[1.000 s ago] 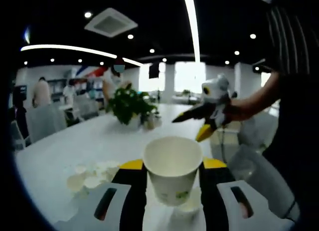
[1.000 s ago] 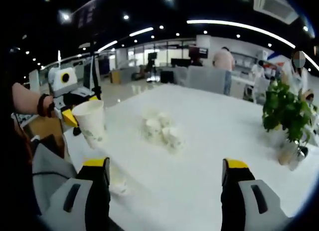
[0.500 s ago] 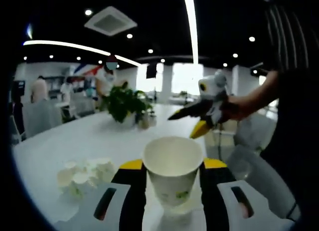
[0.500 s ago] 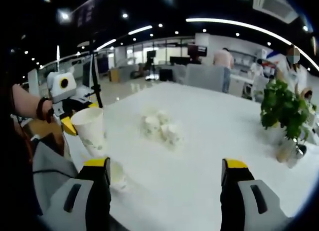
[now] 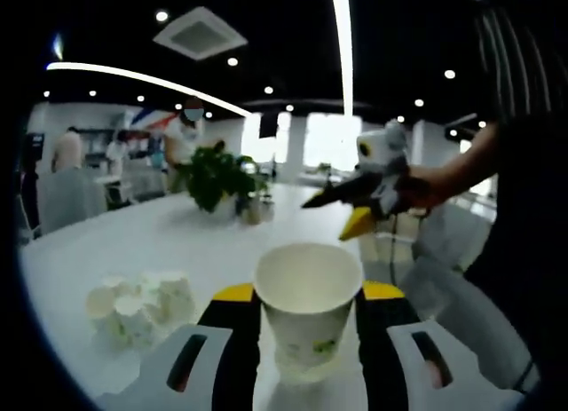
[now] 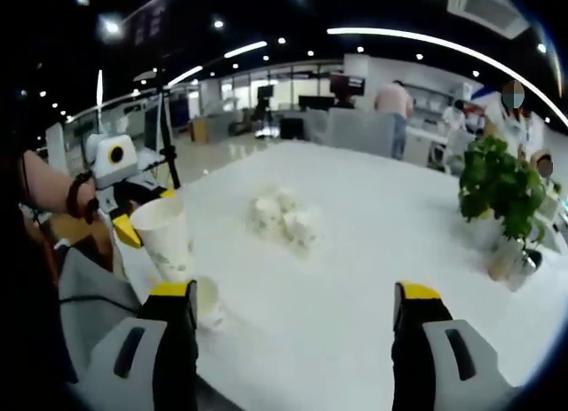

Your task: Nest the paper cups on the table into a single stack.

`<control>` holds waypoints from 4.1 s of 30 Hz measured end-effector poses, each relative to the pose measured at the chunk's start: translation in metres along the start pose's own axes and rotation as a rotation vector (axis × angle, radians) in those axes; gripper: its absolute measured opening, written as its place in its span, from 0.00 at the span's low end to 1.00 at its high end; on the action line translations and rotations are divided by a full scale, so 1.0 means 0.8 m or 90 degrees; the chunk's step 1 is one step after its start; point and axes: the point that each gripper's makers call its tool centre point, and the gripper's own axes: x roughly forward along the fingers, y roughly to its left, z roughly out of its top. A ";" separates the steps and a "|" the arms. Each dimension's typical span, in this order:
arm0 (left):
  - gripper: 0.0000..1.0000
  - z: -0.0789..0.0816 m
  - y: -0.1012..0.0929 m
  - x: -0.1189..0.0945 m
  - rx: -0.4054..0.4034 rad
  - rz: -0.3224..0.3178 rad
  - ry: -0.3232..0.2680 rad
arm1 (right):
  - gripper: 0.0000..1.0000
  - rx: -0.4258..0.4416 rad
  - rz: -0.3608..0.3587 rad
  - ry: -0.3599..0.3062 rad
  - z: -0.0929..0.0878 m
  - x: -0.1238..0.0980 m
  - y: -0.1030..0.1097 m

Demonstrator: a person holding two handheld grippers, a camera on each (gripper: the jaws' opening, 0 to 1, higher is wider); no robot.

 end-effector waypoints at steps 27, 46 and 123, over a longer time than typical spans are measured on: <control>0.41 -0.039 -0.001 0.019 -0.005 -0.014 0.028 | 0.87 -0.003 -0.006 0.017 -0.011 -0.010 -0.002; 0.41 -0.065 0.001 0.028 -0.007 -0.021 0.048 | 0.86 -0.002 -0.008 0.033 -0.021 -0.011 -0.004; 0.51 -0.131 -0.001 0.007 -0.047 0.010 0.127 | 0.83 0.002 0.018 0.049 -0.035 -0.009 0.014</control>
